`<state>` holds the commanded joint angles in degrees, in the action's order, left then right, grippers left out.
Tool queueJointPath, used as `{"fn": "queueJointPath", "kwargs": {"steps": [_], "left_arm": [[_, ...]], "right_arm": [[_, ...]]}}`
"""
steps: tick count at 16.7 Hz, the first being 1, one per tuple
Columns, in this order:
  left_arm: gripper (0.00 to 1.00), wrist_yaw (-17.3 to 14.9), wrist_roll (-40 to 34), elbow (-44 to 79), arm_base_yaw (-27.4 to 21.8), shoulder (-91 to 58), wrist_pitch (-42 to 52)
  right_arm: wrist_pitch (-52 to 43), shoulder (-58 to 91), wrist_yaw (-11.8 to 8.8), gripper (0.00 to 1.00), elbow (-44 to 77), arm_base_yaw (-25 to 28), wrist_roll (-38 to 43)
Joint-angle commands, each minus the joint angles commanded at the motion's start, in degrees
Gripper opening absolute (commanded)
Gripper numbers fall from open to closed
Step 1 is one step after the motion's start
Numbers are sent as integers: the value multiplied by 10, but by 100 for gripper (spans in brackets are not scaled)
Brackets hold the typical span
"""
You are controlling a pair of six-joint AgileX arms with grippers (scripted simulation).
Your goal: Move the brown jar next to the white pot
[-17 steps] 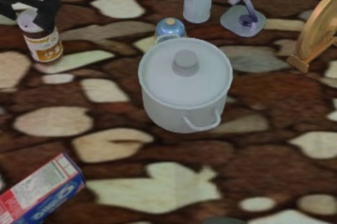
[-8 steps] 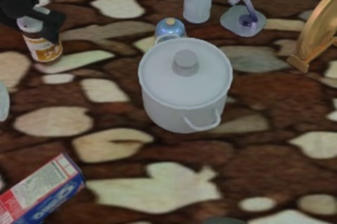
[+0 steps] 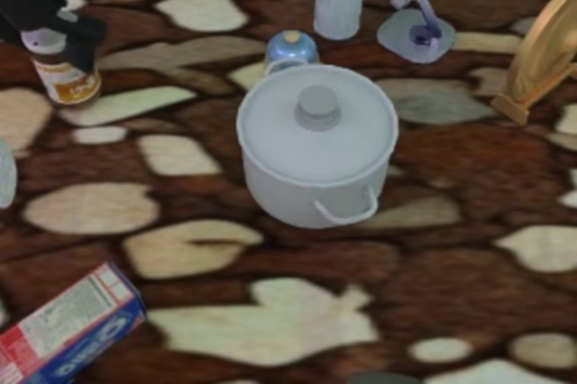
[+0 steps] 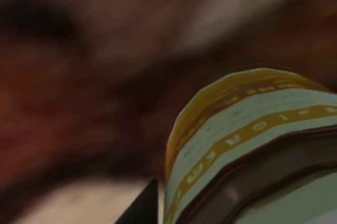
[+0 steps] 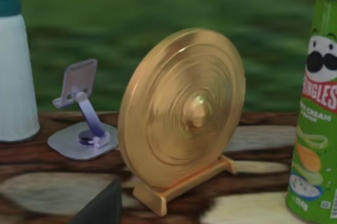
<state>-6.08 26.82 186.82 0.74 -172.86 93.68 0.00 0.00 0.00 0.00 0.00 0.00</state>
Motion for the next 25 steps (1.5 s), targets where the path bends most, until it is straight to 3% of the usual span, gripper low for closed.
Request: {"fn": "queueJointPath", "kwargs": {"steps": [7,18,25], "left_arm": [[2,0,0,0,0,0,0],[0,0,1,-8,1,7,-4],[0,2,1,-222,7,165,-72]], "right_arm": [[0,0,0,100,0,0,0],[0,0,0,100,0,0,0],[0,0,0,100,0,0,0]]}}
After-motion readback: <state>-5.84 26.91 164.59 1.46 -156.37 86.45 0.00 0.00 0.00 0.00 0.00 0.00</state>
